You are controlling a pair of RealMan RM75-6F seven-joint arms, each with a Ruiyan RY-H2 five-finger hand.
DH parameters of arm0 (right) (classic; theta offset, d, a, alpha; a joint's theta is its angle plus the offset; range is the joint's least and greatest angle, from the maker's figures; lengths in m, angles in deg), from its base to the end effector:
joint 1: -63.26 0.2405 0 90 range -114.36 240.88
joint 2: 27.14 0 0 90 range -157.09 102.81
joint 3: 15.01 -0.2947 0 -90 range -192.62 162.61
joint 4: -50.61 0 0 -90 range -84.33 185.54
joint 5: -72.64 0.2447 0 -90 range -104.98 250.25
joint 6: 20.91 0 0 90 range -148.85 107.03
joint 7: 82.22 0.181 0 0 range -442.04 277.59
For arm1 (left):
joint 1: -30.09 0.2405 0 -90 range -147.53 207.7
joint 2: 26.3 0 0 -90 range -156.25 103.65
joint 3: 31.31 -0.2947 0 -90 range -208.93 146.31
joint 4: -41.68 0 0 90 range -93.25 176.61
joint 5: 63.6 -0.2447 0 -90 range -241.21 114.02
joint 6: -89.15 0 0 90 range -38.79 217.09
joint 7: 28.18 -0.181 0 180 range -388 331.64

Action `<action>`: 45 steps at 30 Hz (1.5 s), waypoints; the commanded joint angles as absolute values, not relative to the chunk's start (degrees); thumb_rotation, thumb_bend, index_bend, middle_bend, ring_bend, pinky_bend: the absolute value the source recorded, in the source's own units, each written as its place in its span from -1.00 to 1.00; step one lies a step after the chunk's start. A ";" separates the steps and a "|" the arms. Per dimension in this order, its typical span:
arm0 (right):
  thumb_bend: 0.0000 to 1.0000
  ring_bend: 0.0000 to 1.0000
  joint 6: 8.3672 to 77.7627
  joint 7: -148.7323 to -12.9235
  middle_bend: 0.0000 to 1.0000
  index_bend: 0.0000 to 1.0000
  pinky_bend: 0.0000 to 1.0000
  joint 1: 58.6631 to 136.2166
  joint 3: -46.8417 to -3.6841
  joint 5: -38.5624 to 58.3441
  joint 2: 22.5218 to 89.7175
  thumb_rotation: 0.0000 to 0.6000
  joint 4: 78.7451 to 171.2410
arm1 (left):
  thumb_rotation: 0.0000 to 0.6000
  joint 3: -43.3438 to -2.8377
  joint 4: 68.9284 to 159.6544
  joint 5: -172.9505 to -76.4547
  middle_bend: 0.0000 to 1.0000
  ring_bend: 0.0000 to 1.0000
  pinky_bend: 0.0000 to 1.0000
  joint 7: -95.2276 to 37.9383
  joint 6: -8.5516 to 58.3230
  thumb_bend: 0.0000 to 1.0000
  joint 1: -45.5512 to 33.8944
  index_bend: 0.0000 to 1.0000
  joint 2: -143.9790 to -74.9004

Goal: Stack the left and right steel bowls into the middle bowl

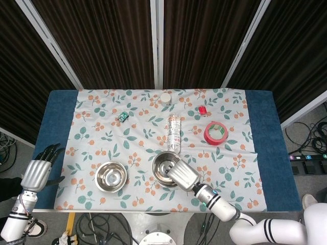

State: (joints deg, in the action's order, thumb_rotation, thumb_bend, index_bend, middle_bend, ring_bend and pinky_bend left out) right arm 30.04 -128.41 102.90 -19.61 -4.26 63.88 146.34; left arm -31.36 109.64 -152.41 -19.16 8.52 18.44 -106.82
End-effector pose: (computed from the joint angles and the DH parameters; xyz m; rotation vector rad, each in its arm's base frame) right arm -0.1135 -0.3087 -0.1126 2.2840 -0.4183 0.8092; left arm -0.3922 0.2629 0.0571 -1.5408 -0.9168 -0.9359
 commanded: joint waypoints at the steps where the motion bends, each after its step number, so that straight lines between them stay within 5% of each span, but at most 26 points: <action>1: -1.00 0.87 29.04 -130.99 -0.09 -0.12 1.00 103.61 -19.26 -1.01 63.23 1.00 147.05 | 1.00 -31.32 109.49 -152.29 -0.61 -0.76 -0.41 -18.89 8.63 -0.82 18.44 -0.61 -106.83; 13: -1.00 0.86 34.70 -133.26 -0.27 -0.34 1.00 103.17 -19.85 2.26 53.76 1.00 158.95 | 1.00 -31.59 111.05 -153.94 -0.61 -0.76 -0.41 -19.04 7.21 -0.82 18.32 -0.61 -106.04; 21: -1.00 0.86 42.37 -122.92 -0.27 -0.34 1.00 100.01 -24.79 0.68 42.69 1.00 163.40 | 1.00 -37.26 118.37 -164.57 -0.61 -0.75 -0.36 -32.35 7.03 -0.81 16.73 -0.60 -103.00; 26: -1.00 0.86 44.81 -115.82 -0.28 -0.28 1.00 98.03 -26.50 0.33 37.89 1.00 162.46 | 1.00 -40.10 121.61 -170.53 -0.51 -0.52 -0.04 -39.61 9.81 -0.79 14.66 -0.43 -102.46; 32: -1.00 0.86 45.40 -110.91 -0.28 -0.26 1.00 96.45 -26.31 0.04 34.79 1.00 160.73 | 1.00 -41.31 118.51 -176.84 -0.21 0.27 0.58 -39.09 9.12 -0.72 11.94 -0.13 -104.62; 45: -1.00 0.86 45.65 -107.79 -0.25 -0.25 1.00 95.42 -25.50 -0.17 34.10 1.00 158.40 | 1.00 -42.19 110.95 -180.37 -0.18 0.45 0.68 -35.97 10.84 -0.66 7.51 -0.16 -108.57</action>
